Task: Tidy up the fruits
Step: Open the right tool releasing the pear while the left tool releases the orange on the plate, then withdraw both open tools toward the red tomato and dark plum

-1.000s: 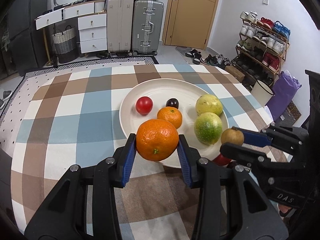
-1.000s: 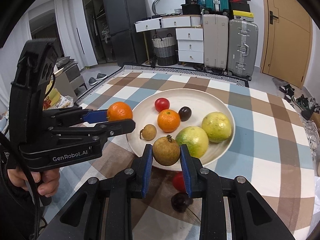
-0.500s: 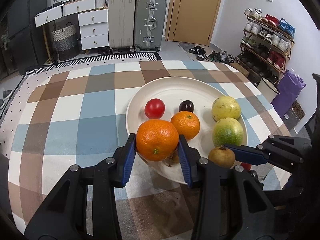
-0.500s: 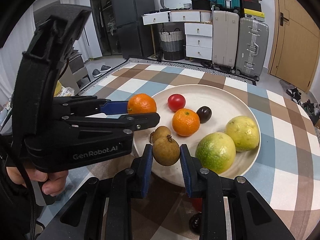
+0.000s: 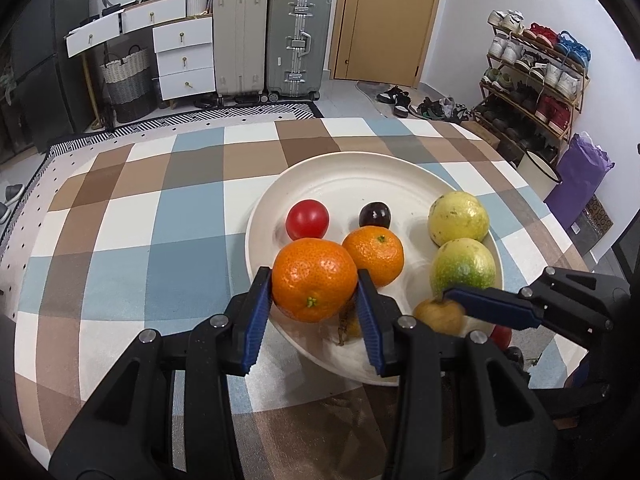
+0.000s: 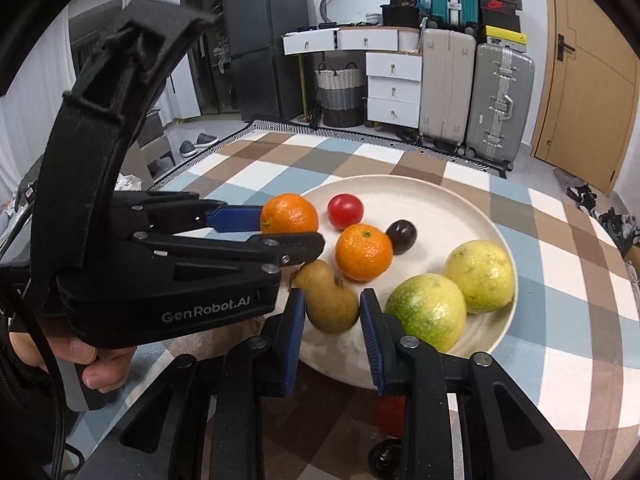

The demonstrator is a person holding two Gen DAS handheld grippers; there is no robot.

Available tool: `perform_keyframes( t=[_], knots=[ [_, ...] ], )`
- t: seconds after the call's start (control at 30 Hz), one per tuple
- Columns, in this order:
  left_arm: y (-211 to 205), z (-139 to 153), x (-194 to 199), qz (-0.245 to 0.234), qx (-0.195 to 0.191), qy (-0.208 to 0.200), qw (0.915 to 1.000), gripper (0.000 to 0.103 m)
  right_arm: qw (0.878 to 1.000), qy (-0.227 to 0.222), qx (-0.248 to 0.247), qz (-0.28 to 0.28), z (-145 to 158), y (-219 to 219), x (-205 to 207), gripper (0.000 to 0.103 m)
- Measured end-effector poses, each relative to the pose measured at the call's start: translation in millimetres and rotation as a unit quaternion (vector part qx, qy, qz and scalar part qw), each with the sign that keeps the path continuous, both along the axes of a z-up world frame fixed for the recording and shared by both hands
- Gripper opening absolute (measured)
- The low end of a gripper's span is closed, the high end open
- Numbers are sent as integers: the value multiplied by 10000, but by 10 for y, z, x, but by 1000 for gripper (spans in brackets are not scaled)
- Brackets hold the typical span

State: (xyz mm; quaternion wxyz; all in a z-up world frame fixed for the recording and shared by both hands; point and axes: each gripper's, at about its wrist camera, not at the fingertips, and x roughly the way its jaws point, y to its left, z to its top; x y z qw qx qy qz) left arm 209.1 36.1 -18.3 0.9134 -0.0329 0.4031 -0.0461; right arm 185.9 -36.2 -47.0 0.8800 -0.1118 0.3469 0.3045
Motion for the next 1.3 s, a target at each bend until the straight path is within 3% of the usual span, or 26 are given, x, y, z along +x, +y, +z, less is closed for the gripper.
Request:
perform_keyframes(
  t=[0.1, 0.17, 0.23, 0.3, 0.4, 0.5, 0.77, 0.93, 1.3],
  knots=[
    [13, 50, -47, 99, 2, -17, 9999, 40, 10000, -57, 53, -33, 55, -55, -31, 44],
    [37, 92, -101, 143, -45, -22, 9999, 49, 9998, -122, 131, -85, 116, -126, -74, 51],
    [64, 162, -201, 202, -149, -108, 9996, 71, 9996, -174, 165, -171, 170, -199, -116, 59],
    [83, 244, -325, 326, -130, -235, 9991, 86, 9991, -223, 224, -265, 214, -273, -153, 78],
    [97, 325, -493, 410, -152, -319, 9985, 91, 9979, -257, 355, -486, 272, -420, -204, 91],
    [106, 370, -666, 574, -165, -353, 9976, 100, 9963, -166, 432, -730, 288, -545, -206, 98],
    [-41, 373, -1039, 596, -47, -290, 9978, 101, 9924, -72, 543, -1101, 365, -868, -287, 102],
    [-163, 305, -1175, 507, -23, -171, 9986, 101, 9923, 4, 335, -1189, 371, -1018, -387, 102],
    [-335, 86, -1167, 360, -24, 100, 9993, 101, 9899, 511, 117, -1319, 23, -1225, -437, 102]
  ],
)
